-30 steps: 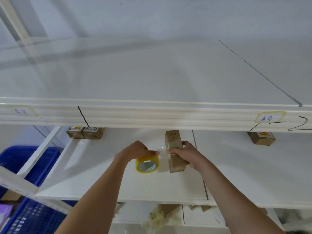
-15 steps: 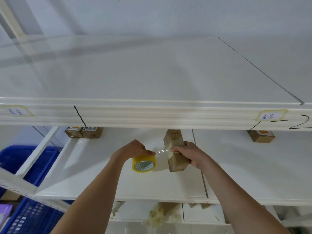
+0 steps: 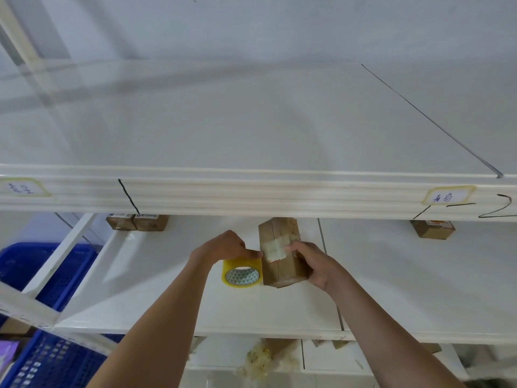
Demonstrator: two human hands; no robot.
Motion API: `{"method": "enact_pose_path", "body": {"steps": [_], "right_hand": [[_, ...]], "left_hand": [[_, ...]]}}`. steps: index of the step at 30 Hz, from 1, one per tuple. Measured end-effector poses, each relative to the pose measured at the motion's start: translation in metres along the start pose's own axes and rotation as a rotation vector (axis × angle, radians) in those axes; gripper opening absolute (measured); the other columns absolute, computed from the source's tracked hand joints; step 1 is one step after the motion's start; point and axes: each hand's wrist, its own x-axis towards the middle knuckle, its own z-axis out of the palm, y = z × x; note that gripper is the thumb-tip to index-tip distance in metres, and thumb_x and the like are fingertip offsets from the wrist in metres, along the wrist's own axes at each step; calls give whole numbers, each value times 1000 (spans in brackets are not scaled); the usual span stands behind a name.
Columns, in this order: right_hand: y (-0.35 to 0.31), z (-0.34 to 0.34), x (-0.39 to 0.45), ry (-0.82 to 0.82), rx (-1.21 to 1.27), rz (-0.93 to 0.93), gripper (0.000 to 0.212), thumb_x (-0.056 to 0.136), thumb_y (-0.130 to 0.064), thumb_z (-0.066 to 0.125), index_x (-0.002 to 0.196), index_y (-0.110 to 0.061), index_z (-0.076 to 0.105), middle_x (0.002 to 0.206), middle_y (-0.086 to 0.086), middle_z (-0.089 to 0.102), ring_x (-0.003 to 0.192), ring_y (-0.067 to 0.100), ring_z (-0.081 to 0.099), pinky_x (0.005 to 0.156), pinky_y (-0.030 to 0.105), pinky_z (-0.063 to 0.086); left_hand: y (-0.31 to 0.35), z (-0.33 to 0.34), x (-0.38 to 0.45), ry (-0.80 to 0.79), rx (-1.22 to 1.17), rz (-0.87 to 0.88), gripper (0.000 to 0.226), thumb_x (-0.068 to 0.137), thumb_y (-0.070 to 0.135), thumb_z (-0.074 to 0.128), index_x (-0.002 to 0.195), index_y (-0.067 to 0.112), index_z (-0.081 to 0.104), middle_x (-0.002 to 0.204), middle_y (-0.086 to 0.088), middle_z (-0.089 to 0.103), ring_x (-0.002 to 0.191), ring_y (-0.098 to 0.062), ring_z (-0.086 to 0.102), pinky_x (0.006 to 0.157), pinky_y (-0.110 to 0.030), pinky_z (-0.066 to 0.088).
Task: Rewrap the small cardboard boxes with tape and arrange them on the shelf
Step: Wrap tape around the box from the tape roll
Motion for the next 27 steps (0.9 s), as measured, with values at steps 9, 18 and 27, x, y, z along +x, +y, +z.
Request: {"method": "enact_pose_path", "body": {"steps": [9,18,27], "right_hand": [[16,13,8,-21,-118,74,51,85,-45,77,125,-17,65,112,8,76,106,28,72,96,47,56],[11,1,15,107,-164,92,52,76,-29,86,121,-9,67,103,11,77,98,30,74,81,41,62],[0,-19,5,123,-158,60,43,79,-25,85,114,-5,71,101,11,78,95,28,75,81,39,62]], "left_hand": [[-3,10,-2,6,119,41,50,69,71,76,75,22,70,75,5,66,71,-13,65,62,-24,49],[-6,16,-4,47,32,30,53,75,71,72,82,19,69,79,4,65,69,-11,61,63,-21,45],[-20,8,-5,-85,-189,55,37,85,55,72,79,18,69,77,2,59,77,-14,56,70,-25,42]]}}
